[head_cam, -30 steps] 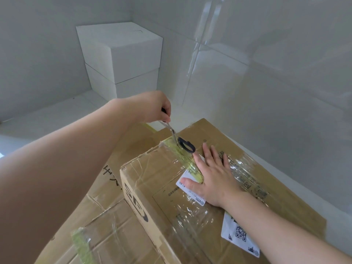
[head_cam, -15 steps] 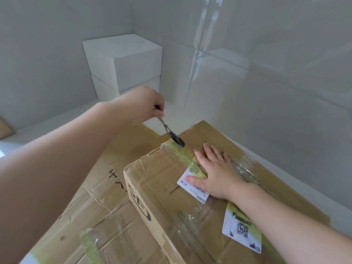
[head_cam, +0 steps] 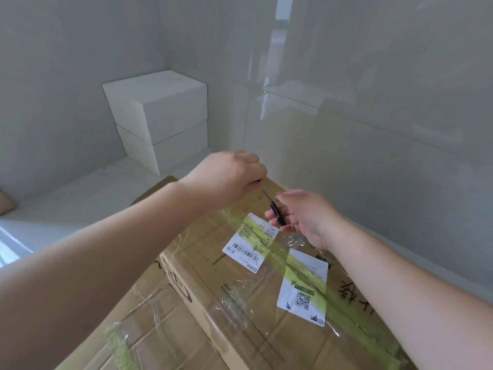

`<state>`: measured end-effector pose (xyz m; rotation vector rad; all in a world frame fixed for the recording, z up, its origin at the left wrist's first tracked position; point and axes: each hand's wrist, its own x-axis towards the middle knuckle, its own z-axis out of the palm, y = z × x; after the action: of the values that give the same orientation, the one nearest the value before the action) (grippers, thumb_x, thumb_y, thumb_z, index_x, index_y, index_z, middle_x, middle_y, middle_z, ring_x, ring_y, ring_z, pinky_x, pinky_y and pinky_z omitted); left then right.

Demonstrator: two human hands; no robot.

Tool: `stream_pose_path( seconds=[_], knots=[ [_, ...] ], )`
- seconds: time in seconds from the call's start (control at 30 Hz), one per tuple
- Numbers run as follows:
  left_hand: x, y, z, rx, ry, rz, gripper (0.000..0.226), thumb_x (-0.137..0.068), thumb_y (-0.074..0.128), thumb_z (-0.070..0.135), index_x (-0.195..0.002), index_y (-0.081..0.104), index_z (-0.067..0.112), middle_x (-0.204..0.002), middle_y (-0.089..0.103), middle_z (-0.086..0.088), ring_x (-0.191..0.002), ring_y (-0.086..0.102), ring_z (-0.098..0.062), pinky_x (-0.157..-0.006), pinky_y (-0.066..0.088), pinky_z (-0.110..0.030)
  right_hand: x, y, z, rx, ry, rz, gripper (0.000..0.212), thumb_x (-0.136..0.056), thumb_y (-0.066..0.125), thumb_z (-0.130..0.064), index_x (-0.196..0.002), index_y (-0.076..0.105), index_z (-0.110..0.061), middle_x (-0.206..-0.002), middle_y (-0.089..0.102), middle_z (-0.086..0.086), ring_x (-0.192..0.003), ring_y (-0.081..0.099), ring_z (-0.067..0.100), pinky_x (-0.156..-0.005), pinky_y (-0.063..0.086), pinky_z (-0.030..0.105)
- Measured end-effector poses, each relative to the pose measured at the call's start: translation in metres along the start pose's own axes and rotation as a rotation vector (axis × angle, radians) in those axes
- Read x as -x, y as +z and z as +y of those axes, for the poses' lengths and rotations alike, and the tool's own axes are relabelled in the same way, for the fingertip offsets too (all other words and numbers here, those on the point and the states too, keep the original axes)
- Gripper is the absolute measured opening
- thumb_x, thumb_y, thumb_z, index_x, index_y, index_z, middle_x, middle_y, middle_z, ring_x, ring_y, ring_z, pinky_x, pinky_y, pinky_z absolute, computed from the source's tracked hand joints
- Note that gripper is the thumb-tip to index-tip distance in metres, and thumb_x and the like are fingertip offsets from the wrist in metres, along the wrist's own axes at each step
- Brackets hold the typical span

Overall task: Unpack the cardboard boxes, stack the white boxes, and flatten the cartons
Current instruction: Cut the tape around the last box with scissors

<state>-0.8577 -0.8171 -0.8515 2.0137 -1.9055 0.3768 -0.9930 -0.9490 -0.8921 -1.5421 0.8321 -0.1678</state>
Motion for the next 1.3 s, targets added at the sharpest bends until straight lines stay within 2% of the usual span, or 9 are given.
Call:
stream_pose_path(
  seconds=[0.1, 0.27, 0.43, 0.57, 0.7, 0.8, 0.9, 1.07, 1.3],
  knots=[
    [-0.002, 0.012, 0.022, 0.009, 0.046, 0.049, 0.009, -0.09, 0.062, 0.013, -0.086, 0.065, 0.005, -0.079, 0.06, -0.008, -0.075, 0.055, -0.029, -0.057, 0.05, -0.041, 0.007, -0.012, 0.001, -0.198, 0.061, -0.058, 0.026, -0.095, 0.056, -0.027, -0.109, 0.054, -0.005, -0.082, 0.068, 0.018, -0.064, 0.063, 0.024, -0.047, 0.05, 0.025],
    [-0.003, 0.042, 0.058, 0.019, 0.117, -0.059, 0.012, -0.081, 0.062, -0.002, -0.087, 0.062, 0.008, -0.083, 0.062, -0.006, -0.076, 0.054, -0.027, -0.057, 0.052, -0.04, 0.015, -0.017, -0.001, -0.416, 0.051, -0.059, 0.016, -0.09, 0.063, -0.018, -0.091, 0.065, -0.003, -0.057, 0.062, 0.005, -0.048, 0.061, 0.013, -0.047, 0.054, 0.025],
    [-0.002, 0.057, 0.082, -0.023, 0.106, -0.146, 0.024, -0.086, 0.05, 0.004, -0.109, 0.054, 0.009, -0.113, 0.054, -0.007, -0.092, 0.052, -0.025, -0.068, 0.052, -0.04, 0.014, -0.036, 0.01, -0.348, 0.025, 0.062, 0.026, -0.083, 0.061, 0.008, -0.108, 0.063, 0.006, -0.078, 0.063, 0.015, -0.057, 0.06, 0.017, -0.047, 0.05, 0.022],
    [0.007, 0.056, 0.064, -0.042, 0.159, -0.097, 0.029, -0.082, 0.055, 0.01, -0.111, 0.059, 0.01, -0.116, 0.058, -0.008, -0.095, 0.058, -0.026, -0.075, 0.053, -0.037, 0.01, -0.049, 0.018, -0.217, 0.037, 0.191, 0.028, -0.083, 0.061, 0.011, -0.108, 0.059, -0.003, -0.091, 0.066, 0.018, -0.055, 0.065, 0.017, -0.049, 0.055, 0.029],
    [0.011, 0.066, 0.012, -0.085, -0.412, -0.292, 0.042, -0.095, 0.042, 0.039, -0.132, 0.044, 0.019, -0.129, 0.049, -0.001, -0.116, 0.049, -0.021, -0.091, 0.046, -0.035, 0.007, -0.064, 0.038, 0.345, 0.078, 0.297, 0.027, -0.076, 0.079, -0.022, -0.094, 0.061, -0.013, -0.083, 0.069, 0.011, -0.063, 0.067, 0.024, -0.064, 0.06, 0.043],
    [0.018, 0.084, -0.01, -0.05, -0.579, -0.342, 0.064, -0.09, 0.04, 0.062, -0.137, 0.038, 0.018, -0.132, 0.049, -0.005, -0.119, 0.048, -0.024, -0.094, 0.044, -0.04, 0.012, -0.072, 0.052, 0.954, 0.089, 0.392, 0.04, -0.079, 0.065, -0.054, -0.094, 0.057, -0.018, -0.08, 0.062, 0.0, -0.071, 0.062, 0.022, -0.056, 0.05, 0.029],
    [0.023, 0.099, -0.018, -0.079, -0.632, -0.377, 0.077, -0.084, 0.034, 0.073, -0.136, 0.035, 0.016, -0.129, 0.049, -0.007, -0.114, 0.051, -0.027, -0.088, 0.046, -0.04, 0.021, -0.085, 0.065, 1.304, 0.152, 0.46, 0.053, -0.081, 0.048, -0.069, -0.096, 0.048, -0.018, -0.076, 0.053, -0.003, -0.068, 0.052, 0.02, -0.048, 0.032, 0.025],
    [0.017, 0.116, -0.015, -0.107, -0.661, -0.396, 0.092, -0.075, 0.031, 0.083, -0.14, 0.029, 0.016, -0.129, 0.048, -0.009, -0.115, 0.05, -0.029, -0.087, 0.046, -0.041, 0.033, -0.098, 0.077, 1.524, 0.231, 0.396, 0.065, -0.086, 0.039, -0.067, -0.123, 0.046, -0.013, -0.106, 0.061, 0.004, -0.094, 0.058, 0.027, -0.062, 0.039, 0.029],
    [0.014, 0.122, -0.017, -0.116, -0.701, -0.375, 0.1, -0.07, 0.031, 0.088, -0.138, 0.029, 0.015, -0.129, 0.048, -0.01, -0.118, 0.047, -0.03, -0.09, 0.044, -0.042, 0.058, -0.111, 0.085, 1.551, 0.546, 0.277, 0.072, -0.09, 0.027, -0.064, -0.132, 0.05, -0.01, -0.126, 0.056, 0.007, -0.098, 0.058, 0.028, -0.077, 0.047, 0.03]
  ],
)
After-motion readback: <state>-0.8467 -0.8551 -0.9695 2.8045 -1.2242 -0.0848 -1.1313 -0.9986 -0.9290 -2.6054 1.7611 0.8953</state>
